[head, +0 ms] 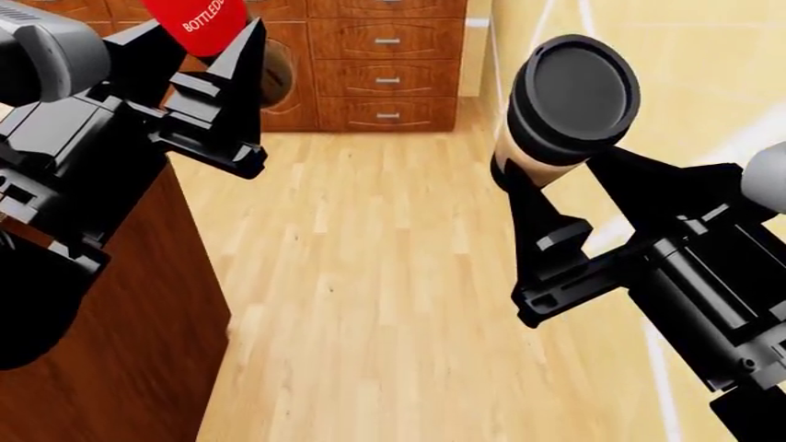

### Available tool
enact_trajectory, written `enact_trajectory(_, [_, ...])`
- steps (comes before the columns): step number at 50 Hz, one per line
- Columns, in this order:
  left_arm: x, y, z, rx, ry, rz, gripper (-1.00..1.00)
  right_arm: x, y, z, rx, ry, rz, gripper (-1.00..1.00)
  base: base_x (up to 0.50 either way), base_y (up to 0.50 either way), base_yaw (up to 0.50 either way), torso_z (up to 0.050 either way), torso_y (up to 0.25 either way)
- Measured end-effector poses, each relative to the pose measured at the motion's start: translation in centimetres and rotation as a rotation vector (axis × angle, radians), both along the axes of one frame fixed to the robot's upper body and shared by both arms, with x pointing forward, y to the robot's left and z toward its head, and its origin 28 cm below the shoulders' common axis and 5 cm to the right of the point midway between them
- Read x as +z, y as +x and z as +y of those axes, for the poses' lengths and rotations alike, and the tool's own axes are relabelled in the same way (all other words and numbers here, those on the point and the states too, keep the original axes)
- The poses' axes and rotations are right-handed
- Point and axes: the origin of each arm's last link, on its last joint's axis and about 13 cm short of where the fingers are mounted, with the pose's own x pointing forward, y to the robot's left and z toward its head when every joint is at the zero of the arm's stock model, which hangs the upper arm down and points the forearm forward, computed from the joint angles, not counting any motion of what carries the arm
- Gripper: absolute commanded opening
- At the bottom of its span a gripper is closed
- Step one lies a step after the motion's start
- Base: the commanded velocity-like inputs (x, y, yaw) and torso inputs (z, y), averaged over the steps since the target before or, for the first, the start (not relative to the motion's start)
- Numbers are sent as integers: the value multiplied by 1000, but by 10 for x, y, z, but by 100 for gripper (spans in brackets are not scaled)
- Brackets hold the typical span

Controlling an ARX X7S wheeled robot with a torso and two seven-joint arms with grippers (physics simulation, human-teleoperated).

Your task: Move the drinks to the dining counter.

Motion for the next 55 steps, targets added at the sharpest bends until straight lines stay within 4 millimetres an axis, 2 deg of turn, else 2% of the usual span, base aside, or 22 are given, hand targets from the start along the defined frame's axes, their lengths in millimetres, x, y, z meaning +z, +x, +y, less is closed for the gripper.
enact_trajectory(55, [0, -1, 1, 0, -2, -2, -100, 1, 0, 1, -1, -17, -4, -100, -500, 2, 0, 1, 0])
